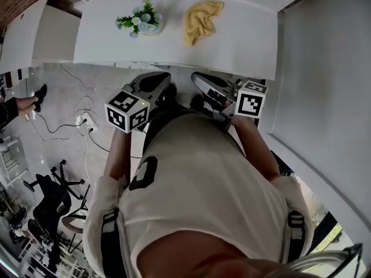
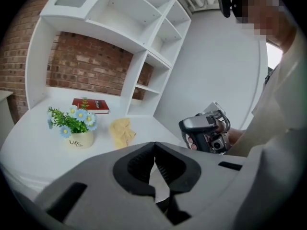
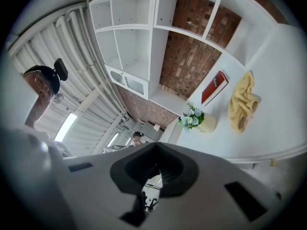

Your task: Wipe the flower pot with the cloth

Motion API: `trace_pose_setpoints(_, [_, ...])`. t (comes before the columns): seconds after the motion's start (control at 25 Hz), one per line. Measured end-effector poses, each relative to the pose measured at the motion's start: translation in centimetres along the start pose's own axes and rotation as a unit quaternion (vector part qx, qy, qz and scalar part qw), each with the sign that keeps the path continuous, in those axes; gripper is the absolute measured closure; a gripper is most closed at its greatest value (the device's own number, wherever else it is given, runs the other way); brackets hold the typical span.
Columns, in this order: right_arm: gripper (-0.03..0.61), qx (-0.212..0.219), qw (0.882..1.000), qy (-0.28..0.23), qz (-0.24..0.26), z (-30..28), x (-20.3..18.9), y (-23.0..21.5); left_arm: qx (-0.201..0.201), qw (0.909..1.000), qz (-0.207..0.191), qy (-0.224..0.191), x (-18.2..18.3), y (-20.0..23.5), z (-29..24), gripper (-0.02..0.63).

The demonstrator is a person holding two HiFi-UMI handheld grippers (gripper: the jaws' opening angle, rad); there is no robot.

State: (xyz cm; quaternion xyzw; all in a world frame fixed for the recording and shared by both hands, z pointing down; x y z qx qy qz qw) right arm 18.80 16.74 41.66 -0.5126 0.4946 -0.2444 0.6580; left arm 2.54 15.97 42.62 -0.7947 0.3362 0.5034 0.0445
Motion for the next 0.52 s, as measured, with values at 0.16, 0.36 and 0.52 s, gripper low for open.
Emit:
trace_pose_setpoints(0.16, [0.568,-0.017,1.000,0.014,0.012,-0.8,-0.9,0.9,0.008,0.9999,0.010,-0.008,-0.3,0.7,1.9,0.592])
trace_pose_setpoints(0.36, [0.568,-0.033,0.999,0.023,0.024,-3.3,-2.6,1.6,-0.003,0.9999,0.008,-0.012,-1.8,1.6,3.8,0.592])
trace_pose_setpoints(0.52, [0.568,-0.039,0.998,0.038,0.028,-7.0,-4.2,1.6,-0.007,0.9998,0.006,-0.019,-3.2,4.0,6.1,0.592])
Point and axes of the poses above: the fingertips, and each gripper's own axes: z backward along the fingers, y to its left, x out of its top, the point moved 6 cm from there along z, backward along the fingers, and after that the axes turned 6 degrees about -z, right-handed, at the moved point
